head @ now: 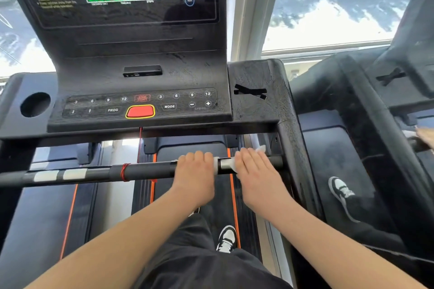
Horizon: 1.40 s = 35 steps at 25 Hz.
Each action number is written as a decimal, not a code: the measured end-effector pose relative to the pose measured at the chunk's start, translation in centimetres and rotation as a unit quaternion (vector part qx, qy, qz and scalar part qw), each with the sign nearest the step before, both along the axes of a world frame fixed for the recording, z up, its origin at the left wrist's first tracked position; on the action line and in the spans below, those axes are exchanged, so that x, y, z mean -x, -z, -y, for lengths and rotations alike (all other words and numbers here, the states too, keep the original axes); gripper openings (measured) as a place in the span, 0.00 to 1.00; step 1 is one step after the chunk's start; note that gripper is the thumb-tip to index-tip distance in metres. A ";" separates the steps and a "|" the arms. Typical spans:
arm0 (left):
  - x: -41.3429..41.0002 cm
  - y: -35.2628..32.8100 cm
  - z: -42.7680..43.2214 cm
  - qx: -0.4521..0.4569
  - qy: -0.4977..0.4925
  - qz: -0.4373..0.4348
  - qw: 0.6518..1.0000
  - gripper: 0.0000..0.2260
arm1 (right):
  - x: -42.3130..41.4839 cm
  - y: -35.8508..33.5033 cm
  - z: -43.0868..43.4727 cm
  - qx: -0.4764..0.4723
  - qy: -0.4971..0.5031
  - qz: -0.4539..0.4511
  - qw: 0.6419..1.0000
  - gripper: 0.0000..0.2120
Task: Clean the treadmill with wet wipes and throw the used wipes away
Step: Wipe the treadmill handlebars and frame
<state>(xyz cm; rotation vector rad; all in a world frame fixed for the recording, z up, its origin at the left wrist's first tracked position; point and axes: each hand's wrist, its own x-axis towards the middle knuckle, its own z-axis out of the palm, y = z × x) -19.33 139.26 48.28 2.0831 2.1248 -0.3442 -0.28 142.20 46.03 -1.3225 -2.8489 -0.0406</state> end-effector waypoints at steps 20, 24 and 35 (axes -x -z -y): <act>1.2 -1.3 -0.2 -0.009 0.060 0.203 0.977 0.13 | -1.8 -5.5 0.7 0.080 0.037 -0.202 0.975 0.19; -4.9 -1.3 -3.9 0.026 -0.048 0.189 0.980 0.13 | -6.1 -8.8 0.2 0.175 0.334 -0.356 0.855 0.13; -8.2 2.3 -1.0 -0.155 0.211 0.163 0.951 0.25 | -7.2 -10.5 -0.5 0.164 0.459 -0.528 0.695 0.20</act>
